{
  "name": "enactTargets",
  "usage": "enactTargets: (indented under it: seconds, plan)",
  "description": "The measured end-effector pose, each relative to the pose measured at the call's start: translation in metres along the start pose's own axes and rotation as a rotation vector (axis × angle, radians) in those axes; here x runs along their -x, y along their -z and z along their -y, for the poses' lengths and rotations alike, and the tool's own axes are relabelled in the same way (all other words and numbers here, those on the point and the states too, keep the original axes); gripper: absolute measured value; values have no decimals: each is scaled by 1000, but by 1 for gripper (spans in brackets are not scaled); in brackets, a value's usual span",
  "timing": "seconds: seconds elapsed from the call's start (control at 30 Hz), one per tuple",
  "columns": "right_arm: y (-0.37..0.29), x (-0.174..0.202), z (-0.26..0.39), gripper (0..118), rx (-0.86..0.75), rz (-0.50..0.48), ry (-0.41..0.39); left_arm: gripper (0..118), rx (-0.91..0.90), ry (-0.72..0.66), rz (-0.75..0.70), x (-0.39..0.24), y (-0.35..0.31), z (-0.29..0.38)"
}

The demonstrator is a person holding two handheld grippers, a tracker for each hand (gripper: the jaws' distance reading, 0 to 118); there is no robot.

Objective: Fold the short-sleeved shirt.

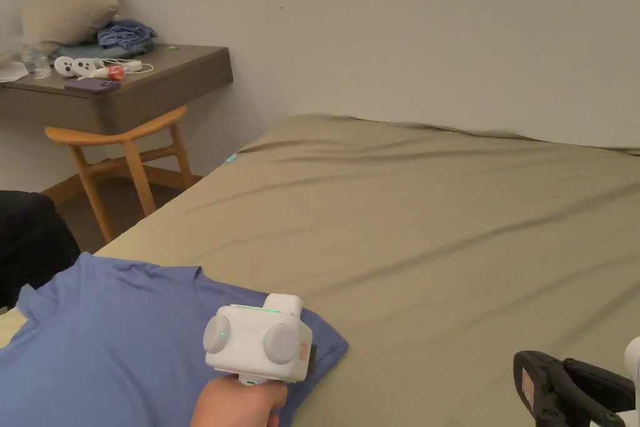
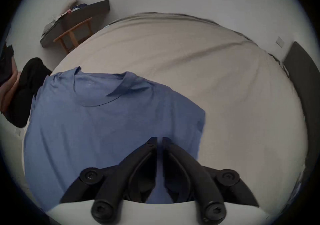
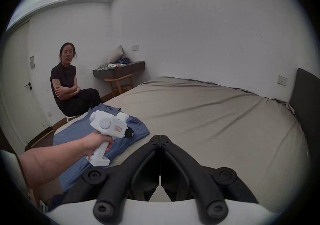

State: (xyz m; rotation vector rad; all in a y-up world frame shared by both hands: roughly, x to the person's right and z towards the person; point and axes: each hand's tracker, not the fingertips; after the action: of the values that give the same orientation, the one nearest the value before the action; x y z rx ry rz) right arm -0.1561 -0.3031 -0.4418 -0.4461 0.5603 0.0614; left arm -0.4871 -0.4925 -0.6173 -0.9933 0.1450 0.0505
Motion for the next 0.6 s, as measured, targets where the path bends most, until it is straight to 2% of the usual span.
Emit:
enactTargets:
  seconds: [0.03, 0.07, 0.1, 0.13, 0.2, 0.23, 0.33, 0.37, 0.4, 0.43, 0.47, 0.5, 0.57, 0.6]
  plan:
    - [1, 0, 4, 2, 7, -3, -6, 112, -4, 22, -61, -4, 6, -1]
    - [3, -1, 8, 2, 21, -9, -6, 118, 8, 65, -130, -7, 14, -3]
    - [3, -2, 11, 2, 37, -13, -2, 118, 26, 98, -182, -6, 17, -2]
    - [4, -5, 15, 2, 53, -15, 2, 118, -76, 112, -172, -4, 15, -3]
    - [4, -9, 23, 2, 69, -13, 5, 118, -20, 85, -178, -1, 22, -7]
    - [4, -12, 25, 2, 76, -4, 5, 118, -1, 82, -172, 17, 54, -17]
    - [1, -20, 29, 2, 85, 23, 11, 118, 30, 19, -161, 30, 77, -22]
    - [-1, -23, 29, 2, 86, 30, 14, 118, 35, 10, -164, 16, 39, -15]
    - [-4, -26, 30, 2, 86, 38, 16, 118, 33, 9, -176, 15, 36, -15]
    - [-7, -29, 29, 2, 86, 50, 16, 107, 26, 10, -195, 13, 32, -15]
    - [-11, -33, 29, 2, 83, 64, 20, 65, -4, 14, -205, 13, 25, -16]
    - [-15, -36, 29, 2, 77, 77, 26, 1, -31, -6, -186, 19, 37, -22]
    - [-24, -43, 26, 2, 67, 95, 42, 0, -6, 15, -295, 20, 35, -29]
    - [-28, -45, 25, 2, 62, 108, 46, 0, -4, 22, -253, 22, 35, -33]
